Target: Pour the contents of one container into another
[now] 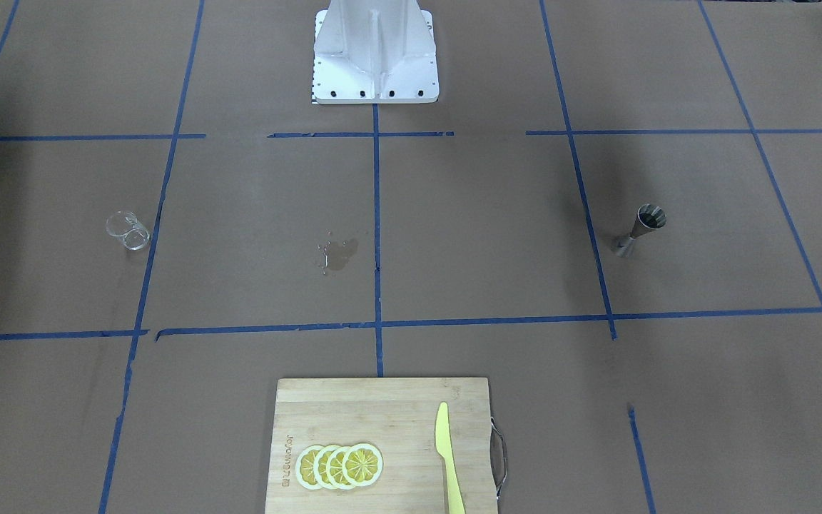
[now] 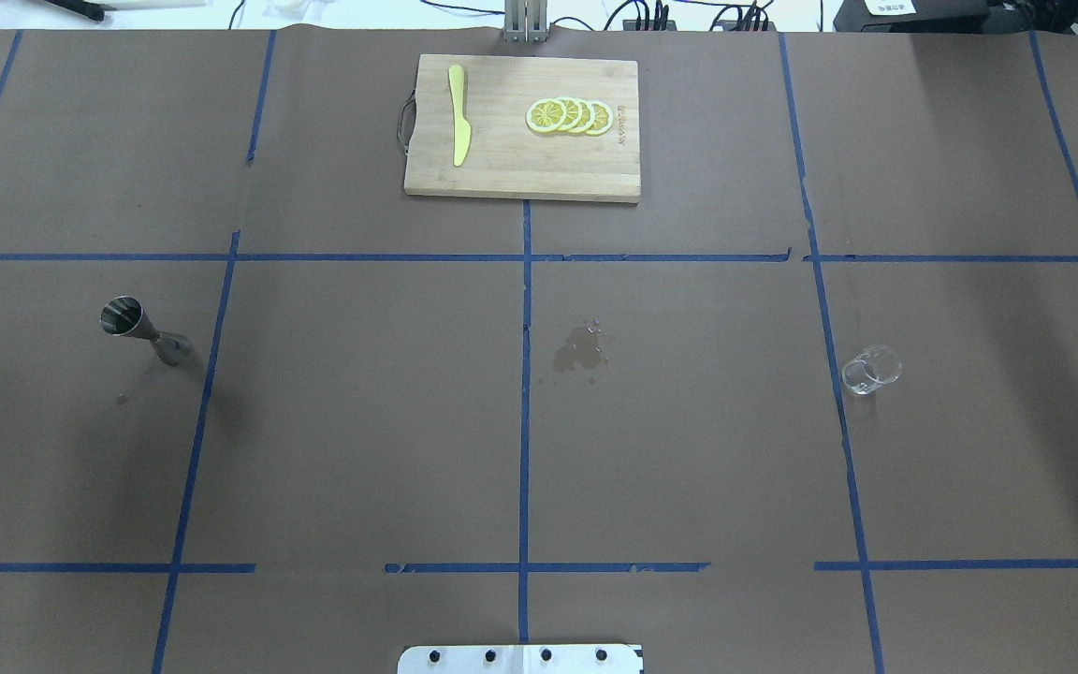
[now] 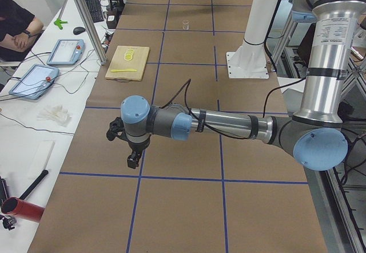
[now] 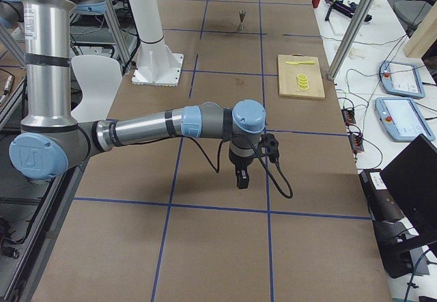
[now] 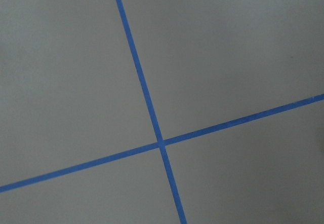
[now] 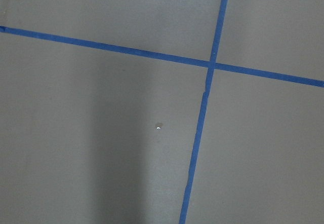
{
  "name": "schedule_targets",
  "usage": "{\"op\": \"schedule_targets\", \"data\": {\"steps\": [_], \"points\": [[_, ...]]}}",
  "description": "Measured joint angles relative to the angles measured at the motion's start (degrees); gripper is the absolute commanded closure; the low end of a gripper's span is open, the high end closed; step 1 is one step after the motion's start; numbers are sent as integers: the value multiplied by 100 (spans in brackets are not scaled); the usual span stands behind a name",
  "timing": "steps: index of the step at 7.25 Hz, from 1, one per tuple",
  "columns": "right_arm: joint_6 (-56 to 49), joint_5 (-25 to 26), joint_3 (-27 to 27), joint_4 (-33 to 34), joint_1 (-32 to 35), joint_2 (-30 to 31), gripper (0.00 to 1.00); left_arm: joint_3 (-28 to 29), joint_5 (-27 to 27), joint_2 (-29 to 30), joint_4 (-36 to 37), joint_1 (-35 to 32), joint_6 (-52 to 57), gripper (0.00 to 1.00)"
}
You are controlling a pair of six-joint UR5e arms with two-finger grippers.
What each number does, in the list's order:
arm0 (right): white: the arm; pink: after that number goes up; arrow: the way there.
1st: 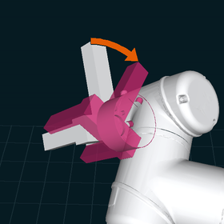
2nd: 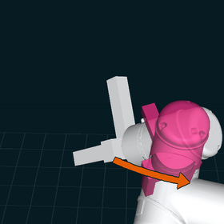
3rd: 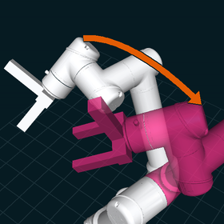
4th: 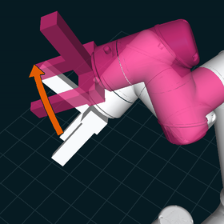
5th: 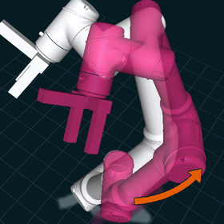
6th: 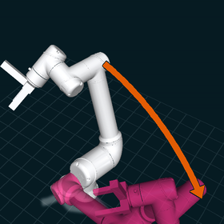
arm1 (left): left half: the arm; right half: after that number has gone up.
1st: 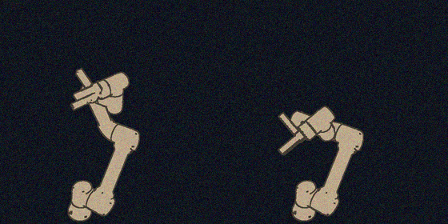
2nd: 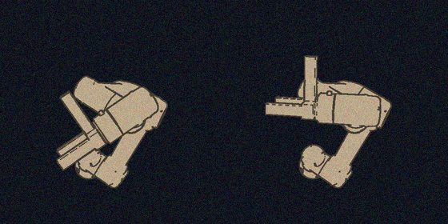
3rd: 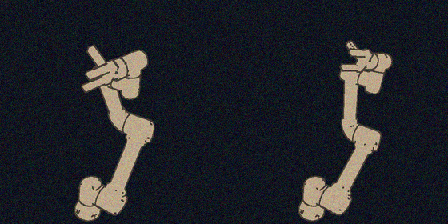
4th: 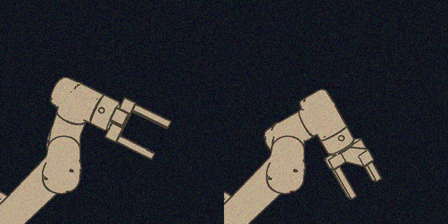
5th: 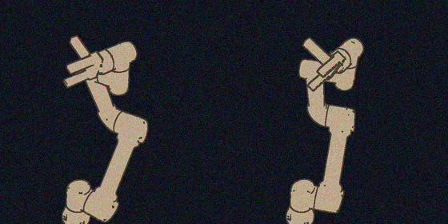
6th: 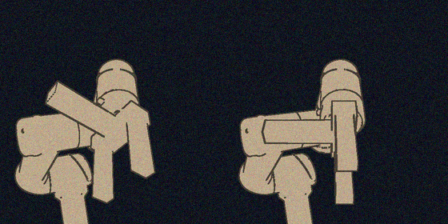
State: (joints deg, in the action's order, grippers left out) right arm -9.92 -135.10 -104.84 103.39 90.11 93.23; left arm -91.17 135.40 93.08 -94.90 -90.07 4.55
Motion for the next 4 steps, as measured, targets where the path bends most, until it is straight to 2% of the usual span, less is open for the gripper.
{"op": "schedule_targets", "data": {"steps": [2, 4], "points": [[7, -25, 291, -93, 182, 3, 0, -19, 7, -177, -50, 4, -321, 0], [23, -35, 740, -648, 286, 10, 0, -26, 10, -267, -130, 27, -403, 0]]}}
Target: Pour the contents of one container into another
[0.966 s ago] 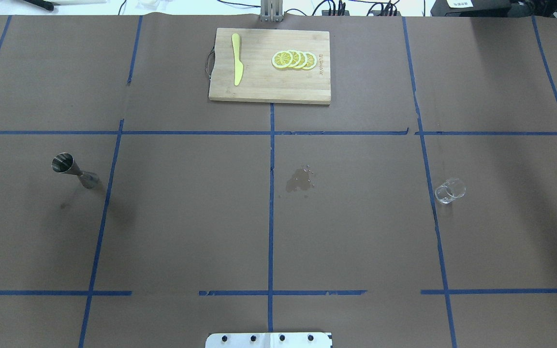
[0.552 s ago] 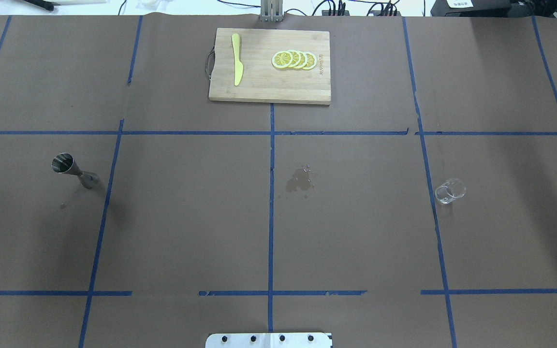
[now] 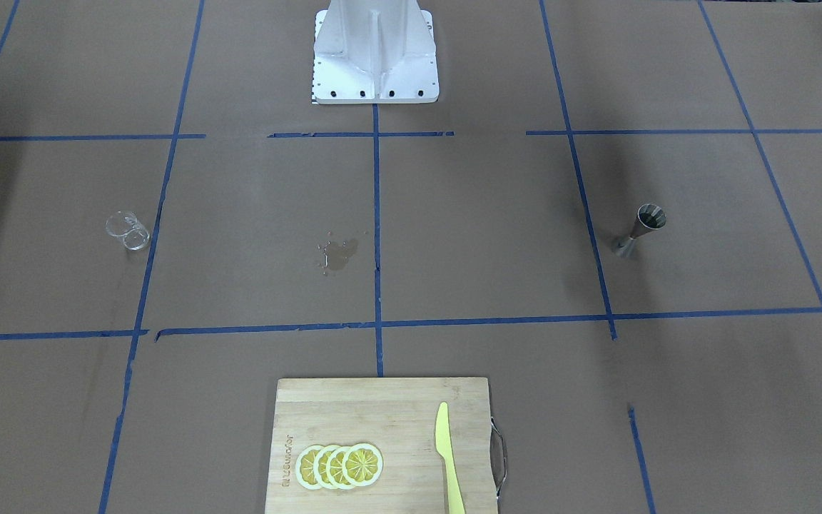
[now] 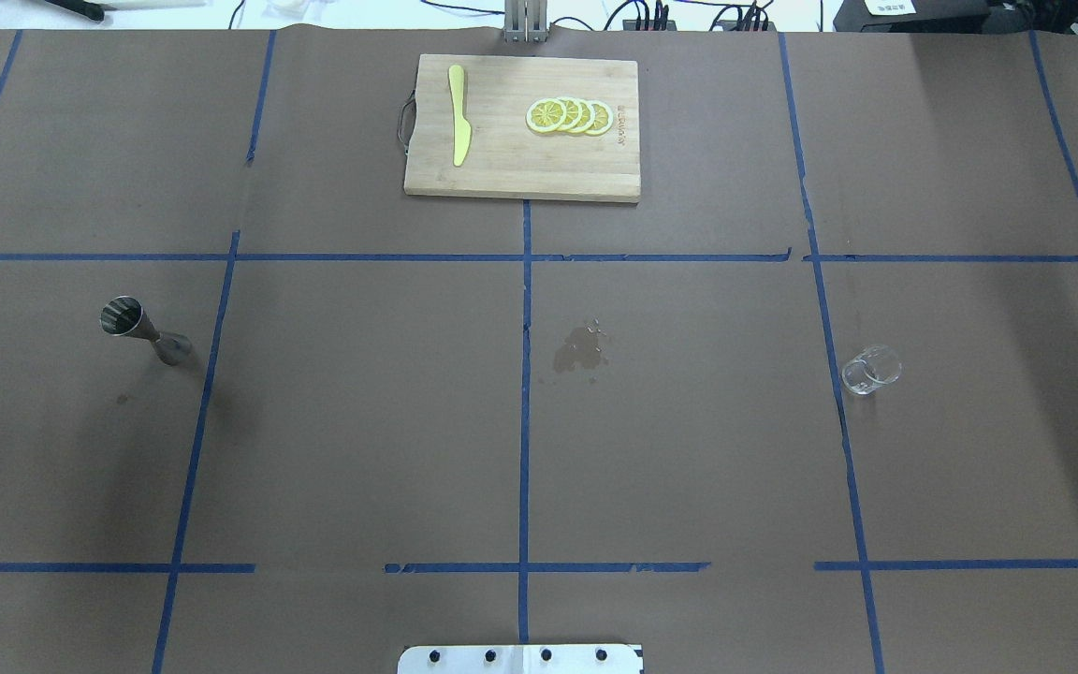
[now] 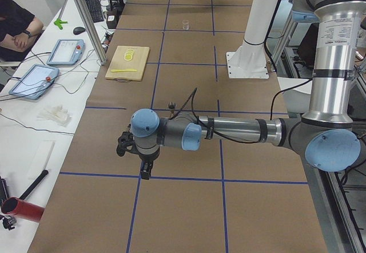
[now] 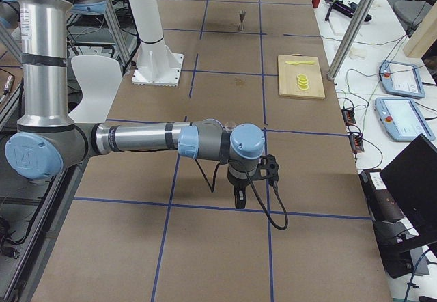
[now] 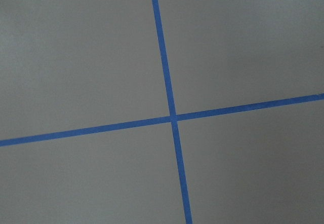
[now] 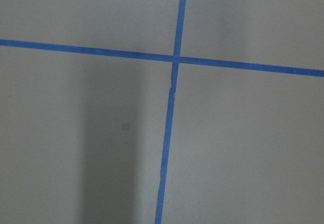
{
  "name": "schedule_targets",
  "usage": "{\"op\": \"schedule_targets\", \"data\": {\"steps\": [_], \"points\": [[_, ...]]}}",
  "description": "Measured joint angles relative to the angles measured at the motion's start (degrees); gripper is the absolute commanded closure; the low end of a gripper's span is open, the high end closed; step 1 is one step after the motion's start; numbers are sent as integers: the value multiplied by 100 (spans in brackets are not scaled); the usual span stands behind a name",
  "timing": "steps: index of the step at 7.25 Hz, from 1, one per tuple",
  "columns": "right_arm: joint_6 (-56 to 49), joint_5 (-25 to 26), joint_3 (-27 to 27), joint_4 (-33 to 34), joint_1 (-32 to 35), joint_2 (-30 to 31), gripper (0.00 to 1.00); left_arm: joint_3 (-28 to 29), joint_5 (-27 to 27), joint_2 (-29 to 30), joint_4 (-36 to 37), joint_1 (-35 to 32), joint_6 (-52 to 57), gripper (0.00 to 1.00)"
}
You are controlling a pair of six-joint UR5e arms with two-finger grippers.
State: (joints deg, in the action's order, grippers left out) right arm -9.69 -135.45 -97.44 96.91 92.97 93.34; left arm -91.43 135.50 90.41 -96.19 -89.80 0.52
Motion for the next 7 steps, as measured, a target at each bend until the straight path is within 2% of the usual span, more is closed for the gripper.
{"op": "schedule_targets", "data": {"steps": [2, 7], "points": [[263, -1, 311, -475, 41, -14, 0, -8, 2, -7, -26, 11, -20, 0], [778, -12, 310, -582, 58, -32, 0, -45, 6, 18, -31, 16, -173, 0]]}}
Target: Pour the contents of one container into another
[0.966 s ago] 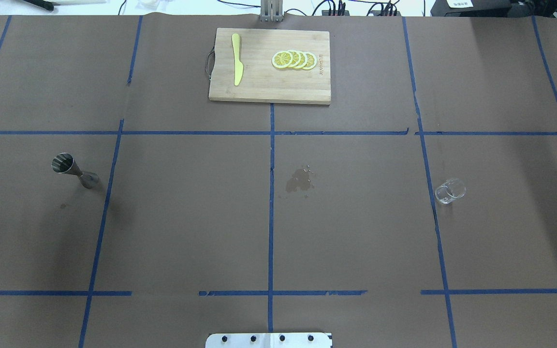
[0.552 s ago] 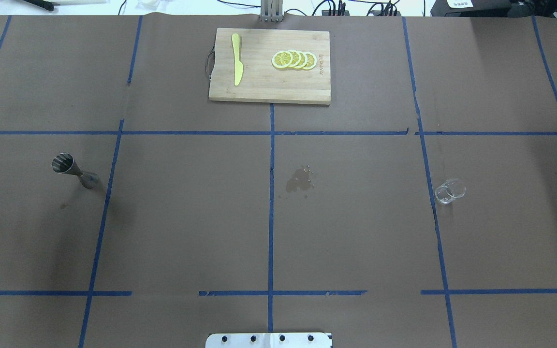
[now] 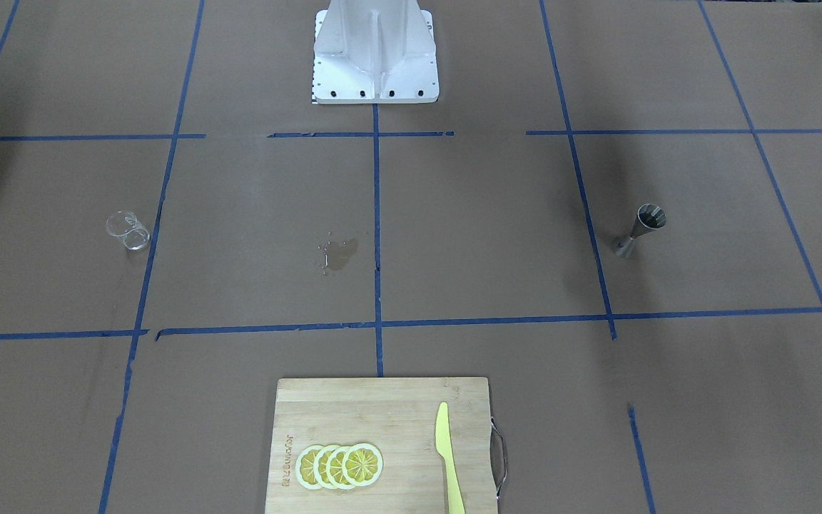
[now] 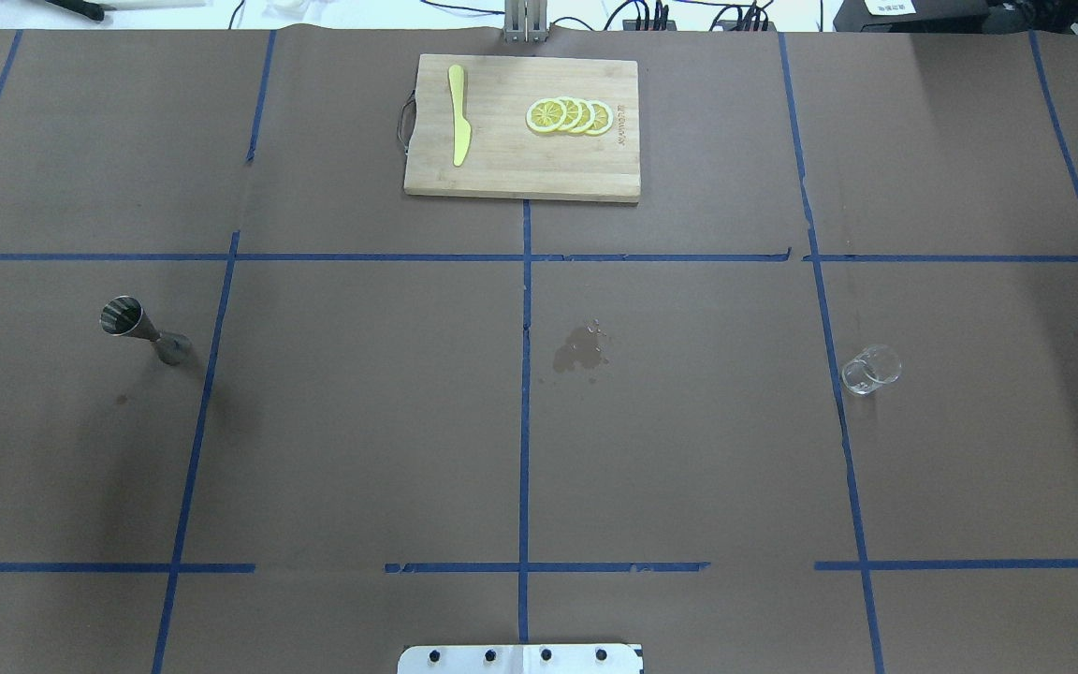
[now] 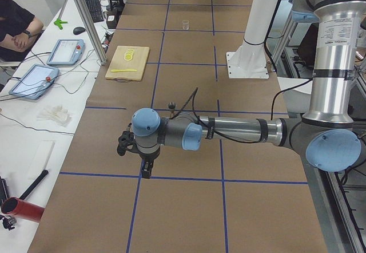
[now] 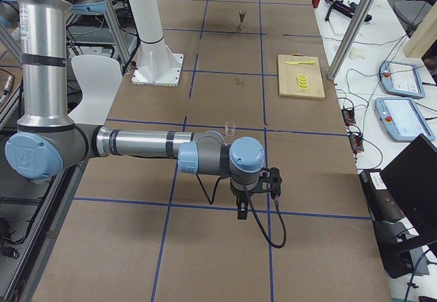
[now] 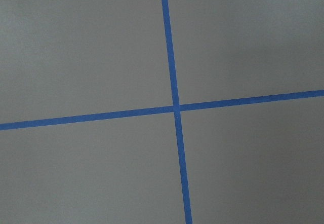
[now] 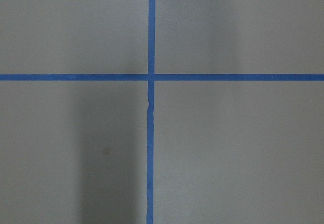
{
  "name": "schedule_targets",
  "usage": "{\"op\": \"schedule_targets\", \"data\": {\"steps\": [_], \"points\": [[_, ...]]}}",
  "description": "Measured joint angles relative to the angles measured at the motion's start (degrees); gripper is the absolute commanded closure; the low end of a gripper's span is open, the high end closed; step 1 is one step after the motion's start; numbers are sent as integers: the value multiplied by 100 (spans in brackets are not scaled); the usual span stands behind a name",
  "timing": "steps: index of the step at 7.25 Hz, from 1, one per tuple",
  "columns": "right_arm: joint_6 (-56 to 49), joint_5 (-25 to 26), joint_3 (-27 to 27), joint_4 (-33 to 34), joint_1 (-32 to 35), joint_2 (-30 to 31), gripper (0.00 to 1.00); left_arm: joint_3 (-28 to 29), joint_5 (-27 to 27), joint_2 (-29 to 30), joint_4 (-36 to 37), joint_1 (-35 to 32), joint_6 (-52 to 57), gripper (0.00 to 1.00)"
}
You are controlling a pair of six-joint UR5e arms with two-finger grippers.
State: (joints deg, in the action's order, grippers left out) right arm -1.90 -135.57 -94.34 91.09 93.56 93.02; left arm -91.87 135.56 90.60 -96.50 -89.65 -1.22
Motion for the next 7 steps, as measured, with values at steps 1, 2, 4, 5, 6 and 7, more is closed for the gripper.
{"op": "schedule_targets", "data": {"steps": [1, 2, 4, 5, 6, 7], "points": [[30, -3, -9, -2, -1, -6, 0, -3, -2, 6, 0, -1, -20, 0], [38, -6, -9, -3, -3, -9, 0, -8, -2, 8, 0, -5, -88, 0], [43, -12, -11, -3, -3, -14, 0, -22, -8, 10, 0, -8, -266, 0], [45, -13, -16, -6, 1, -17, 0, -27, -10, 9, 0, -8, -296, 0], [45, -13, -19, -7, 3, -19, 0, -33, -14, 8, -2, -9, -303, 0], [46, -13, -21, -6, 4, -20, 0, -35, -21, 7, -33, -9, -289, 0]]}}
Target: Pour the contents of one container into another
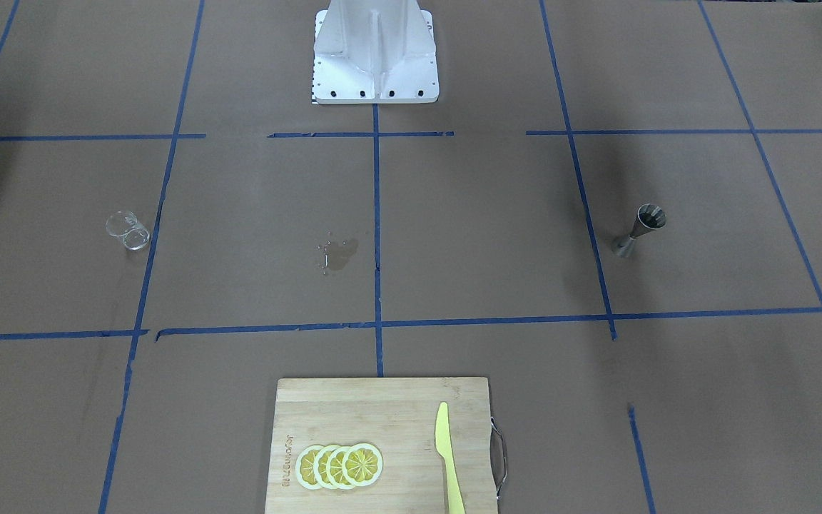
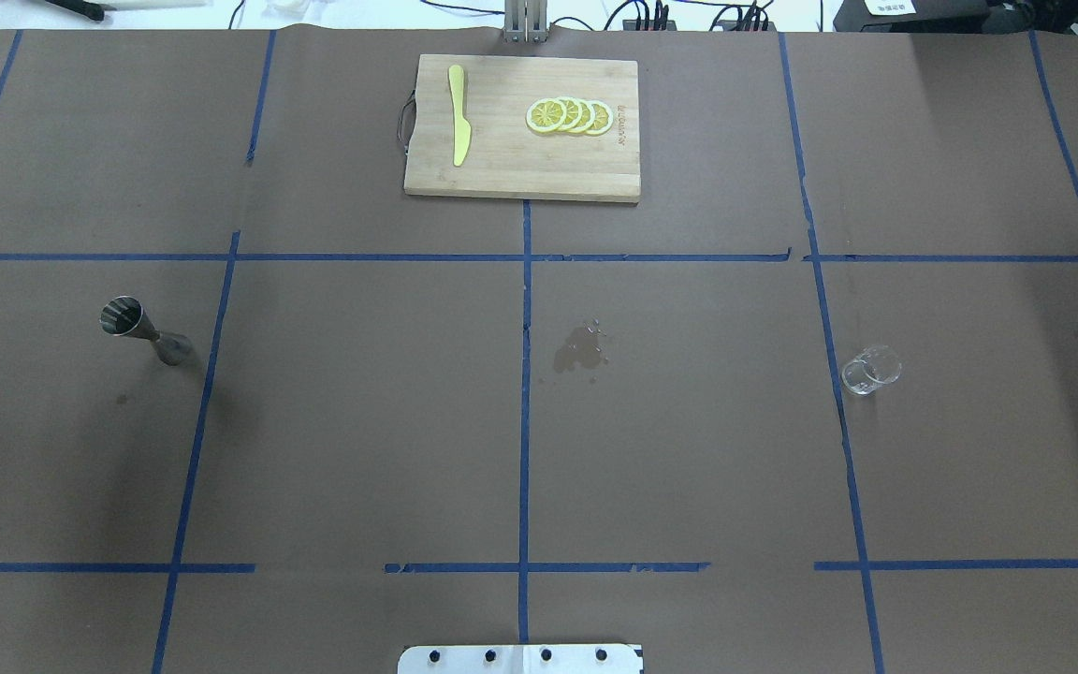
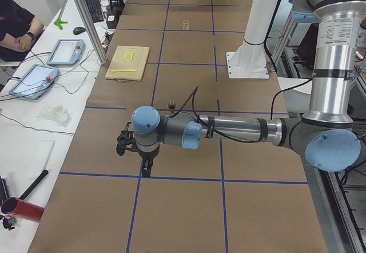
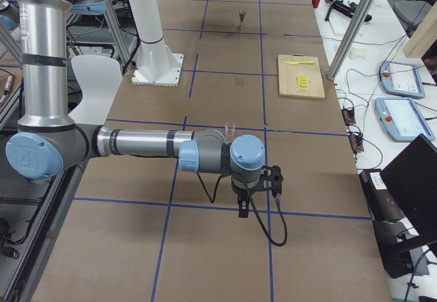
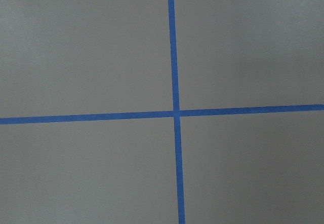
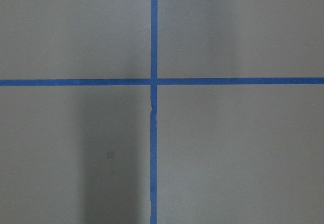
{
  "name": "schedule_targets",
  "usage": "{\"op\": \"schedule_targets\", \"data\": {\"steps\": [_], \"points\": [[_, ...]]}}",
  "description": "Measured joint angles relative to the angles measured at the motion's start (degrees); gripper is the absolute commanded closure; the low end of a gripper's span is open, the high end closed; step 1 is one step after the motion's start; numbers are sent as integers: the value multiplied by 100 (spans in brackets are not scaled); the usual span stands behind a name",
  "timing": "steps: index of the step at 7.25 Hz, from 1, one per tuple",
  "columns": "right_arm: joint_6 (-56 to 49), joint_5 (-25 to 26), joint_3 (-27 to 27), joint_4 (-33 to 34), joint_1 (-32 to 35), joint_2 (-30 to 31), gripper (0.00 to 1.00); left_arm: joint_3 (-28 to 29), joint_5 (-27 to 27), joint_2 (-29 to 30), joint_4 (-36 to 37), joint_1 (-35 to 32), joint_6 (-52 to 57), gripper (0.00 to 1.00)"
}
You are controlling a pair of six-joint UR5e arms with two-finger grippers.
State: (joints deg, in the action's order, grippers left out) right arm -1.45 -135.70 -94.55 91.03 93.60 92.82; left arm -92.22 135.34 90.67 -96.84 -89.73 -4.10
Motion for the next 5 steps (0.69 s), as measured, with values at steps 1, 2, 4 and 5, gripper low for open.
{"op": "schedule_targets", "data": {"steps": [1, 2, 4, 5], "points": [[-2, 0, -1, 1, 0, 0, 0, 1, -11, -12, -104, 0, 23, 0], [-4, 0, -1, 0, 0, 0, 0, 4, -22, -28, -233, 0, 35, 0], [-4, 0, -2, -6, -5, -6, 0, 21, -31, -44, -325, 0, 164, 0], [-5, 0, -2, -6, -4, -8, 0, 30, -28, -46, -326, 0, 259, 0]]}}
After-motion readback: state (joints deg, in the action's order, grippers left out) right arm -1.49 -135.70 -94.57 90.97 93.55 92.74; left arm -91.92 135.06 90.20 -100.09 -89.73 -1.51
